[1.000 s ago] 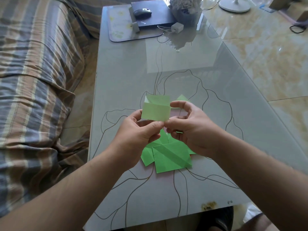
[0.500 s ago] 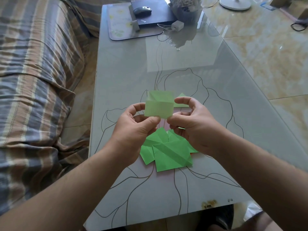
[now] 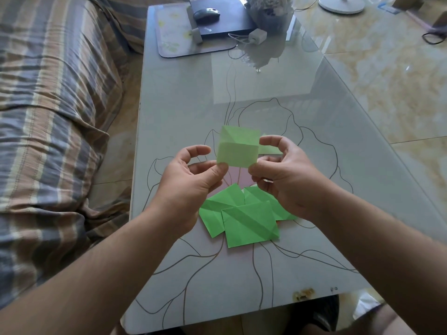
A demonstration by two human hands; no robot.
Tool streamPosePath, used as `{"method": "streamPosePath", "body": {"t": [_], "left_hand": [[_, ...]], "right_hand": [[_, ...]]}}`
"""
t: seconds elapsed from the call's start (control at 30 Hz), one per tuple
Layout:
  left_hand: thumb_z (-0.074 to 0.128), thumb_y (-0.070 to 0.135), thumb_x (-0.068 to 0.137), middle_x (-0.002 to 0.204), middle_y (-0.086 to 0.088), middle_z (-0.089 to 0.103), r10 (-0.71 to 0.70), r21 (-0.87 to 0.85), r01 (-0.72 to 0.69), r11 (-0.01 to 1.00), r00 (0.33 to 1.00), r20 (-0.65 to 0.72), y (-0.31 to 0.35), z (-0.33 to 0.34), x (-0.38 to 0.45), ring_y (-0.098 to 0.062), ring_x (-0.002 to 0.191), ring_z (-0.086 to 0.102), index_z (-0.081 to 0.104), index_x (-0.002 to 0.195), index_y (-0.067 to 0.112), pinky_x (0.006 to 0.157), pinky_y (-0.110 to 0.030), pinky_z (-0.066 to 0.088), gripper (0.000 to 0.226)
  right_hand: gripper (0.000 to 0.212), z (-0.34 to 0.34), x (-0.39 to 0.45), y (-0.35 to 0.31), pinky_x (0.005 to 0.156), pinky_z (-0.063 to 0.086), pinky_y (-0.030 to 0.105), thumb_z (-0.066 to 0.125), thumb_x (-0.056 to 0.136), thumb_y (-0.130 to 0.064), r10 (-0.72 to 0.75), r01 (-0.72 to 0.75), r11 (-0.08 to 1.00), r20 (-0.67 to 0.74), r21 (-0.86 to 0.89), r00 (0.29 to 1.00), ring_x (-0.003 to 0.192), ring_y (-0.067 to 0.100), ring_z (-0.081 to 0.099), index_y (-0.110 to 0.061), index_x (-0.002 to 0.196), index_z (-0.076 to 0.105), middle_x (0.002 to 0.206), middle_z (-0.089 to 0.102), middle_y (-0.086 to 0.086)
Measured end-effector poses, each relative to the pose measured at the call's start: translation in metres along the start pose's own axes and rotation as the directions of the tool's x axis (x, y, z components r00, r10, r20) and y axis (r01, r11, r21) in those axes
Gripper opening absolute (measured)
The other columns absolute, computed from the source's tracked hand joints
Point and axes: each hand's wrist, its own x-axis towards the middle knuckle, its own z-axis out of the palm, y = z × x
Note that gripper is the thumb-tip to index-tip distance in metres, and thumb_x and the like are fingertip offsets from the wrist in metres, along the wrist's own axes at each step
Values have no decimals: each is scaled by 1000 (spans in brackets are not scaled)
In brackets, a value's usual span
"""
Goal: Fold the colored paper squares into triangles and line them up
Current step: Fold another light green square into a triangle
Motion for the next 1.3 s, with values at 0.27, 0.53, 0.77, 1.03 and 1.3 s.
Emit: {"method": "streamPosePath", "body": {"t": [0.27, 0.53, 0.77, 1.03, 1.3], "left_hand": [[68, 0, 95, 85, -4, 63, 29, 3, -29, 1000, 998, -52, 6, -6, 6, -13, 75, 65, 61, 117, 16, 81, -29, 59, 28], [75, 15, 80, 110, -16, 76, -84, -35, 91, 995, 982, 171, 19, -1, -4, -32, 101, 76, 50, 134, 23, 84, -38, 63, 60], [77, 3, 89, 90, -11, 79, -19, 347, -53, 936, 979, 202, 13, -4, -6, -25, 83, 74, 46, 141, 27, 74, -38, 60, 66], [81, 9, 86, 82, -7, 77, -150, 561, -72, 825, 928, 340, 13, -4, -12, -19, 73, 69, 14, 159, 51, 76, -37, 56, 108], [69, 3, 95, 103, -13, 67, -48, 351, -53, 935, 961, 274, 11, -7, -10, -24, 86, 74, 48, 144, 50, 79, -33, 60, 71]], "right_hand": [[59, -3, 0, -2, 79, 46, 42, 69, 83, 15, 5, -5, 1000, -1, 1, 1000, 71, 22, 60, -21, 127, 53, 73, 65, 4], [62, -5, -5, -8, 72, 42, 38, 71, 80, 15, 130, -110, 989, 240, -95, 962, 64, 21, 56, -16, 131, 53, 70, 58, 4], [55, -4, -10, -12, 81, 54, 38, 76, 91, -14, 53, 15, 949, 206, -315, 977, 80, 19, 65, -35, 136, 54, 91, 67, 2], [61, -7, -10, -7, 62, 50, 26, 76, 90, -4, 91, 15, 918, 247, -396, 965, 65, 15, 60, -36, 137, 55, 80, 70, 6], [37, -7, -4, -4, 83, 53, 49, 72, 89, 5, -3, 10, 997, 107, -71, 994, 83, 34, 64, -17, 117, 63, 90, 64, 15]]}}
